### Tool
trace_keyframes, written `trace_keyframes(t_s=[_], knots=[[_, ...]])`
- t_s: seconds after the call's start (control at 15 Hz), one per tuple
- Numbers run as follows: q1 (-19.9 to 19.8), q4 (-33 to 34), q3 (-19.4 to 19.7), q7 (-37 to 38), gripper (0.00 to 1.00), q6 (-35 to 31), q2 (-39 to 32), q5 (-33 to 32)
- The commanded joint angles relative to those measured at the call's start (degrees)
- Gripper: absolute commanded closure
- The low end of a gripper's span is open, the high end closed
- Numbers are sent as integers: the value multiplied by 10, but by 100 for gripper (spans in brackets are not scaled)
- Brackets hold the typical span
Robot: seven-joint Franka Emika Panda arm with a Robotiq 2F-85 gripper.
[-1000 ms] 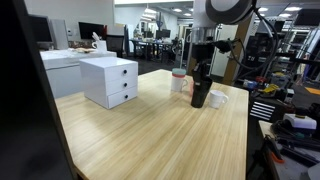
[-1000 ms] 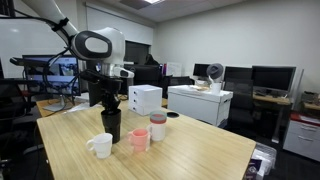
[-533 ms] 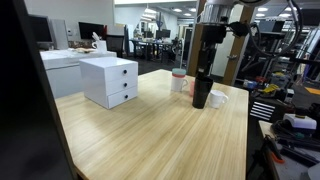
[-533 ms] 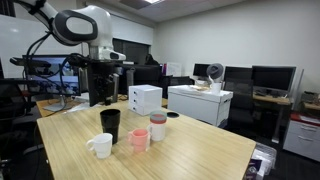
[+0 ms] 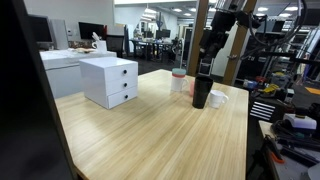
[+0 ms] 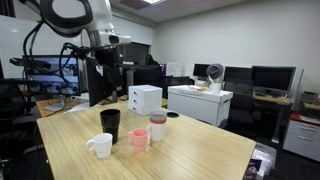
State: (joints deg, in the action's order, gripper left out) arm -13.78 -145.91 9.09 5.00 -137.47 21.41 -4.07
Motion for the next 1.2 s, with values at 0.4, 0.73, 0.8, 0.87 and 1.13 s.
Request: trace_keyframes(t_s=[0.4, 0.73, 0.8, 0.87, 1.13], knots=[[-54, 93, 10, 192, 0, -92, -176, -59], [-28, 167, 26, 227, 0, -81, -249, -42], [-23, 181, 29, 232, 0, -79, -261, -39], [-19, 193, 32, 237, 0, -78, -272, -38], [-3, 231, 45, 242, 0, -71, -309, -19]])
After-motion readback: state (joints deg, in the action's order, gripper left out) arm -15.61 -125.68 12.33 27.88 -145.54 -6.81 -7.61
